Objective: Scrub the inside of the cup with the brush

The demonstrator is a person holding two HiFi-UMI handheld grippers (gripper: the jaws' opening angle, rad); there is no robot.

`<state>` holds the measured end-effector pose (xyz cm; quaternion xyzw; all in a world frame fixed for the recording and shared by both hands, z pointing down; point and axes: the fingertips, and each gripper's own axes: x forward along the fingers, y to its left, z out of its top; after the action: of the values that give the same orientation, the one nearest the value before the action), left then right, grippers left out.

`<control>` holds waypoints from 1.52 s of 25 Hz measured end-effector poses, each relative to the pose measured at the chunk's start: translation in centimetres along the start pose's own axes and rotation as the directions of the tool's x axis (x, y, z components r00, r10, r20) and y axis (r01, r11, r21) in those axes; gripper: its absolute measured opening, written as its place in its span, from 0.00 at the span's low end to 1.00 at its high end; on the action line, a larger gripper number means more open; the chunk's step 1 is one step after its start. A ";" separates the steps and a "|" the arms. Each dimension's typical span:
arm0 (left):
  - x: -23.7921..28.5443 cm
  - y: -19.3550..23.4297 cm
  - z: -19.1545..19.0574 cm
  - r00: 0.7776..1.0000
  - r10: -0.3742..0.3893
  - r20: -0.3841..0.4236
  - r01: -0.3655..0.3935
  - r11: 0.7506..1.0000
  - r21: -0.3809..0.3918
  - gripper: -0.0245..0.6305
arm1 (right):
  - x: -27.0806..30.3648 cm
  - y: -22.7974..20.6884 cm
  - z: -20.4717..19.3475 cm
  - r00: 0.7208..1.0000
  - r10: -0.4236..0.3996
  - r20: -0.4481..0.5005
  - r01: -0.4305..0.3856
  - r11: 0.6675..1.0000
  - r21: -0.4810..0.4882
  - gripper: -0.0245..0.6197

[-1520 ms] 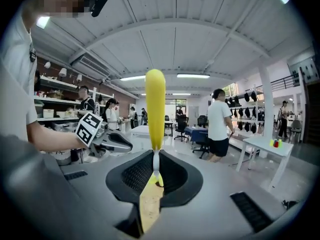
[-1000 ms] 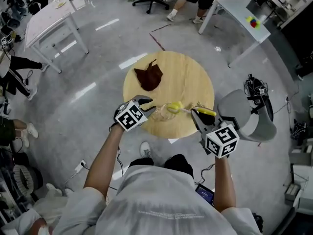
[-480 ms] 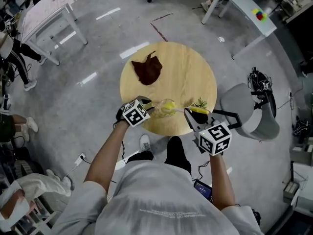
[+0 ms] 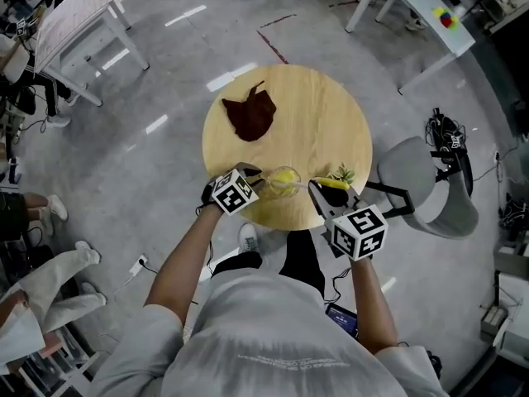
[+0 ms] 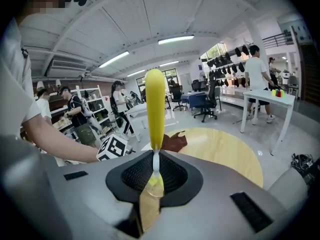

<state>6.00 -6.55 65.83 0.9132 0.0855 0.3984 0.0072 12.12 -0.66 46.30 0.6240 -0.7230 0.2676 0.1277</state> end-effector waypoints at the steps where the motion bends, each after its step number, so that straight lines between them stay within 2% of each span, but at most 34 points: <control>1: 0.0 0.0 0.0 1.000 -0.001 0.000 0.001 1.000 0.002 0.18 | 0.0 0.0 0.2 1.000 -0.002 0.008 0.002 1.000 0.003 0.14; 9: 0.0 -0.1 -0.1 1.000 -0.009 -0.008 0.009 1.000 0.022 0.17 | 0.0 -0.4 1.1 0.996 -0.039 0.075 0.033 0.996 0.083 0.14; 18: 0.0 0.1 -0.2 1.000 0.000 -0.009 0.000 1.000 0.008 0.17 | 1.6 -0.7 -0.4 0.998 -0.019 0.062 0.008 0.987 0.160 0.14; 21: 0.0 0.2 -0.1 1.000 0.006 -0.006 -0.006 1.000 0.000 0.17 | 2.5 -0.4 -1.0 1.000 -0.003 0.030 -0.001 0.990 0.140 0.14; 26: 0.0 0.3 0.0 1.000 0.013 -0.004 -0.013 1.000 -0.013 0.17 | 4.5 0.7 -3.0 0.999 0.023 -0.049 -0.020 0.998 0.056 0.14; 34: 0.1 0.3 0.0 1.000 0.024 0.005 -0.024 1.000 -0.020 0.17 | 4.6 1.6 -2.3 0.996 0.059 -0.060 -0.057 0.998 0.036 0.15; 38: 0.0 0.6 0.0 0.999 0.033 0.007 -0.033 0.999 -0.013 0.17 | 2.9 2.1 -0.4 0.994 0.106 -0.035 -0.104 0.993 0.047 0.15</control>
<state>6.10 -7.10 65.88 0.9158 0.0679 0.3957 0.0069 9.51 -2.67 47.66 0.5827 -0.7461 0.3019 0.1129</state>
